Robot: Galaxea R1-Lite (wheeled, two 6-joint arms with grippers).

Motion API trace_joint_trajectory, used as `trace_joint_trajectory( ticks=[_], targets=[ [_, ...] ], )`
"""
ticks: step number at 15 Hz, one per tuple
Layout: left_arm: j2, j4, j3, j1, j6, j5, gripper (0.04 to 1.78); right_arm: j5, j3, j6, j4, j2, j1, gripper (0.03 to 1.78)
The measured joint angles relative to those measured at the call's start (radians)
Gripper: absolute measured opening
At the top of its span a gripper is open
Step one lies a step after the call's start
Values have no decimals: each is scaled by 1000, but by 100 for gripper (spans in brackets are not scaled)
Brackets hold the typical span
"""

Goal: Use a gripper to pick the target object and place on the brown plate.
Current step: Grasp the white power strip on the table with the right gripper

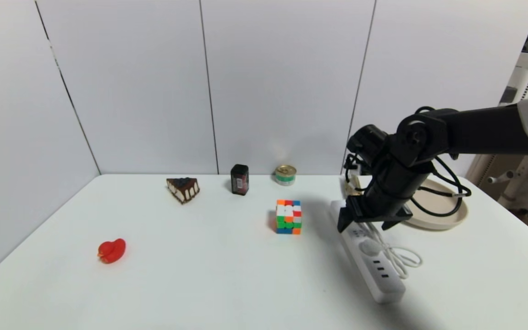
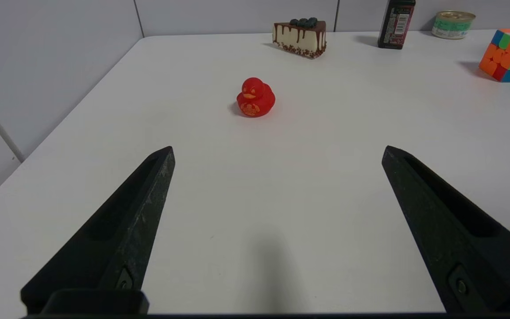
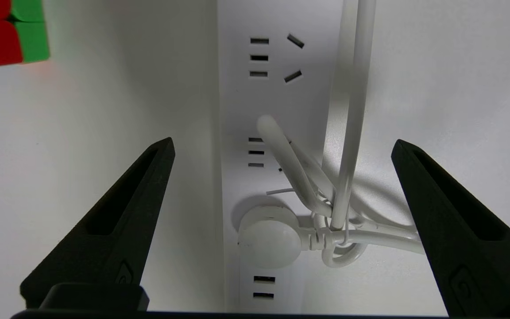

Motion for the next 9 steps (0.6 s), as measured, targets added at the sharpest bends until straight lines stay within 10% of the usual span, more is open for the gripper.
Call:
trace_joint_trajectory(
  ticks=[9],
  targets=[
    [0, 0, 0, 0, 0, 0, 169, 6, 57, 14, -15, 20, 8, 169]
  ],
)
